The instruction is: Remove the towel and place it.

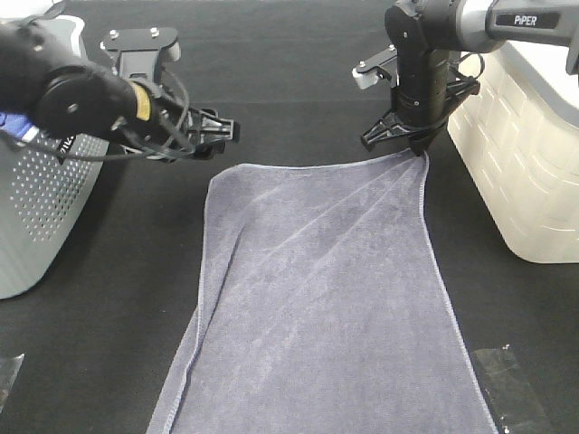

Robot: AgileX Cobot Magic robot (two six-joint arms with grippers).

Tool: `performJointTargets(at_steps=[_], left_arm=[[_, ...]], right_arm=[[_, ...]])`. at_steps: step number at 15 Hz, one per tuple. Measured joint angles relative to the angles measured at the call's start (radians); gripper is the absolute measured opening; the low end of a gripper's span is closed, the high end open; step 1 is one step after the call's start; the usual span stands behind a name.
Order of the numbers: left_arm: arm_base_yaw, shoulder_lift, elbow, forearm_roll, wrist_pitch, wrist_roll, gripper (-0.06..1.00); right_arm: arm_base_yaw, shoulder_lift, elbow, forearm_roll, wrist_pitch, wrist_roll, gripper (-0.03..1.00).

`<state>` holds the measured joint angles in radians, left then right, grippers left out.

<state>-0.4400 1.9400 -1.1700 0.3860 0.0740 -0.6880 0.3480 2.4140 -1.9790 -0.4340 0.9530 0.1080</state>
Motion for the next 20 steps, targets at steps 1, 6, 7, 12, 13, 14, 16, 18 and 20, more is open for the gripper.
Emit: performJointTargets(at_steps=[1, 6, 7, 12, 13, 14, 16, 18, 20], left_arm=[[0.000, 0.026, -0.038, -0.010, 0.052, 0.000, 0.60], [0.000, 0.148, -0.205, -0.025, 0.276, -0.001, 0.60], [0.000, 0.166, -0.234, -0.033, 0.299, -0.001, 0.60], [0.000, 0.253, -0.359, -0.090, 0.384, -0.001, 0.60], [0.000, 0.274, -0.366, -0.099, 0.406, 0.000, 0.60], [0.000, 0.286, -0.366, -0.101, 0.411, 0.003, 0.60], [0.000, 0.306, -0.366, -0.107, 0.404, 0.004, 0.60], [0.000, 0.324, -0.366, -0.108, 0.395, 0.004, 0.60], [0.000, 0.349, -0.368, -0.108, 0.394, 0.004, 0.59]], right_arm=[[0.000, 0.000, 0.000, -0.005, 0.010, 0.000, 0.00], [0.000, 0.000, 0.000, -0.004, 0.011, 0.000, 0.00], [0.000, 0.000, 0.000, -0.003, 0.011, 0.000, 0.00], [0.000, 0.000, 0.000, 0.013, 0.009, 0.000, 0.00], [0.000, 0.000, 0.000, 0.016, 0.008, 0.000, 0.00], [0.000, 0.000, 0.000, 0.019, 0.007, 0.000, 0.00], [0.000, 0.000, 0.000, 0.032, 0.004, 0.000, 0.00], [0.000, 0.000, 0.000, 0.037, -0.001, 0.000, 0.00], [0.000, 0.000, 0.000, 0.038, -0.003, 0.000, 0.00]])
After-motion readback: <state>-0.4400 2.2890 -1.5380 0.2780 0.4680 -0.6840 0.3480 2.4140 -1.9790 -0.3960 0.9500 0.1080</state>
